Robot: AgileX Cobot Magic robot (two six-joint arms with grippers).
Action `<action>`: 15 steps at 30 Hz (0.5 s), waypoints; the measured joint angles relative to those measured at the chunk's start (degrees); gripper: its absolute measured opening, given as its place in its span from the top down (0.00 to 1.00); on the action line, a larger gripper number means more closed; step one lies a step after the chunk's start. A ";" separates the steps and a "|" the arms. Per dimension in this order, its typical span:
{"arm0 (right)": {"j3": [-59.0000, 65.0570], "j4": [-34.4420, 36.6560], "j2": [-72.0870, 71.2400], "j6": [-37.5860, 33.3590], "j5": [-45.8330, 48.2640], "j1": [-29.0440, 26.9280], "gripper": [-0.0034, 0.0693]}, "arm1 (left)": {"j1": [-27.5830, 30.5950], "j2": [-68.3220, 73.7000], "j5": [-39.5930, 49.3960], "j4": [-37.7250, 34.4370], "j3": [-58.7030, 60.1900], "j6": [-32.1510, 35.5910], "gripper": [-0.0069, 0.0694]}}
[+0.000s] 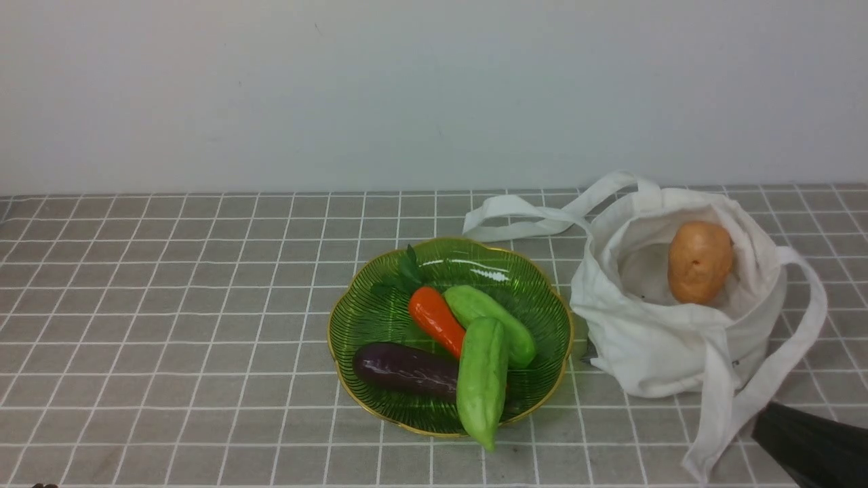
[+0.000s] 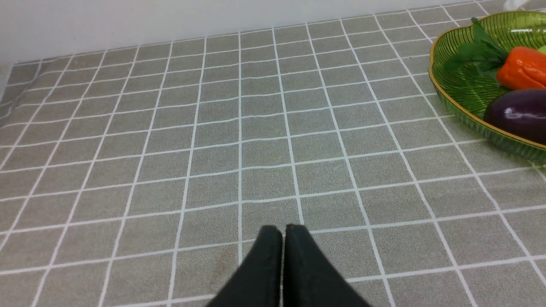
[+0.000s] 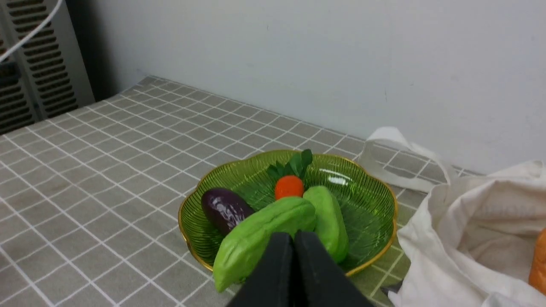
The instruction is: Take vegetables from bag on grey coffee tablecloth place on plate.
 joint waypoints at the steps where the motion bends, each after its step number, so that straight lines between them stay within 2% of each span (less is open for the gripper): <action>1: 0.00 0.00 -0.57 0.00 1.20 0.00 0.97 | 0.00 0.00 0.00 0.00 0.00 0.00 0.92; 6: 0.74 0.00 -4.88 0.00 3.68 -1.34 0.97 | 0.00 0.00 0.00 0.00 0.00 0.00 0.92; 15: 10.02 -1.34 -14.97 0.00 4.96 -18.39 0.97 | 0.00 0.00 0.00 0.00 0.00 0.00 0.92</action>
